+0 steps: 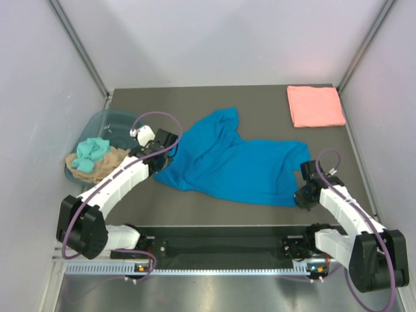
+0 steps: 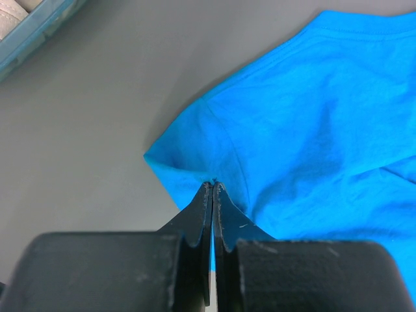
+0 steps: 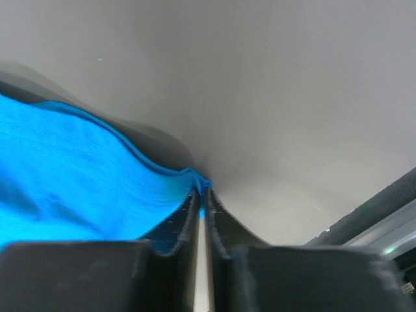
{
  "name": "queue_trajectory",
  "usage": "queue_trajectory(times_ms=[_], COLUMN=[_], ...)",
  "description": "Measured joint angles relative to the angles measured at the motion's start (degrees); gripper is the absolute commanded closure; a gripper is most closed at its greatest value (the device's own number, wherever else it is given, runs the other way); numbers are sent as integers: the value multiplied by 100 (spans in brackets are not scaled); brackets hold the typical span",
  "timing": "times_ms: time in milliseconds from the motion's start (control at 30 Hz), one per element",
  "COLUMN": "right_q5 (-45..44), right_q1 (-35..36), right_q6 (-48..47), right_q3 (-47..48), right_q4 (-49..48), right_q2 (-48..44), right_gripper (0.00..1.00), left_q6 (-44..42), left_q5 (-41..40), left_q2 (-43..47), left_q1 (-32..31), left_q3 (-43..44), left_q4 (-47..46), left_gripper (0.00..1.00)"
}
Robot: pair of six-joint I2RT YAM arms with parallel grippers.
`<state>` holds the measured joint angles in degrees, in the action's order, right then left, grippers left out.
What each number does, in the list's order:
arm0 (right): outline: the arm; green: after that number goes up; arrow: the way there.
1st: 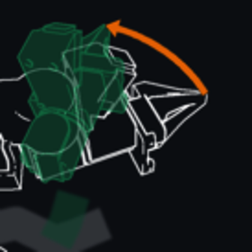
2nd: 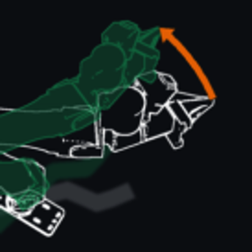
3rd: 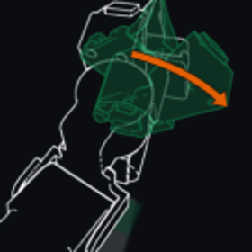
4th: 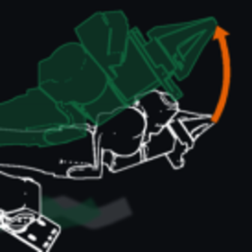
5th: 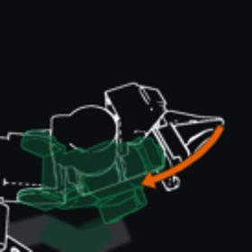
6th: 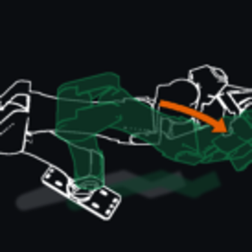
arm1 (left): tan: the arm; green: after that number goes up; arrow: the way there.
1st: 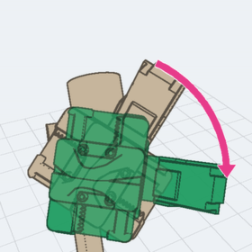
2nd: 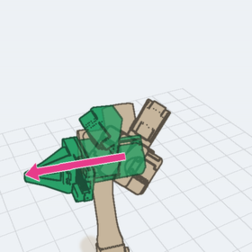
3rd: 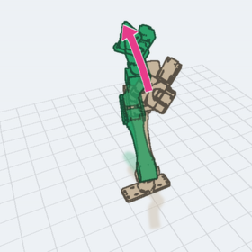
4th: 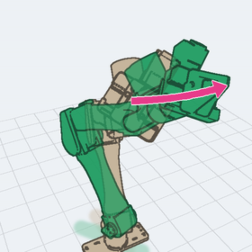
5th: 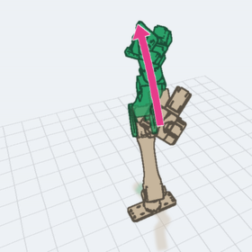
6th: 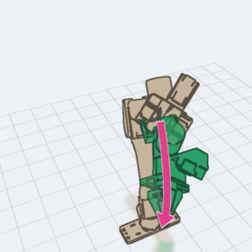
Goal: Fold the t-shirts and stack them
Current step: Flatten the tshirt out
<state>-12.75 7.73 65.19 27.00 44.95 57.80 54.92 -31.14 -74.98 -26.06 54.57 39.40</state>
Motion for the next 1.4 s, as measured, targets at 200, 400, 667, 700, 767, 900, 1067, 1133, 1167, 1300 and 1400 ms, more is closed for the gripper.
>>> queue_trajectory(times_ms=[200,400,667,700,767,900,1067,1133,1167,1300,1400], right_q5=[-31,-155,-258,-214,-85,389,1248,1523,1626,1904,2000], right_q1=[4,79,116,118,122,125,125,125,125,101,28], right_q6=[-2,-481,-1773,-1947,-2308,-2778,-2922,-2887,-2846,-2603,-2417], right_q3=[-2,221,3753,4334,5438,7176,7958,8133,8266,8992,9429], right_q4=[-46,61,446,505,625,949,1176,1307,1392,1534,1528], right_q2=[0,-531,-964,-894,-758,-608,-1178,-1513,-1646,-2037,-2177], right_gripper=[100,100,100,100,100,100,100,100,100,100,100], left_q6=[81,-192,-1436,-1491,-1563,-1480,-1036,-824,-710,-428,-367], left_q5=[7,94,170,229,409,925,1856,2201,2376,2865,3077], left_q2=[83,393,704,730,824,1248,1947,2223,2354,2645,2618], left_q1=[0,0,-2,-2,-2,-2,-2,0,7,260,623], left_q3=[-2,83,2105,2479,3119,3995,4542,4621,4695,5163,5821], left_q4=[-22,-151,-708,-802,-990,-1185,-1506,-1613,-1655,-1700,-1626], left_gripper=[100,100,100,100,100,100,100,100,100,100,100])
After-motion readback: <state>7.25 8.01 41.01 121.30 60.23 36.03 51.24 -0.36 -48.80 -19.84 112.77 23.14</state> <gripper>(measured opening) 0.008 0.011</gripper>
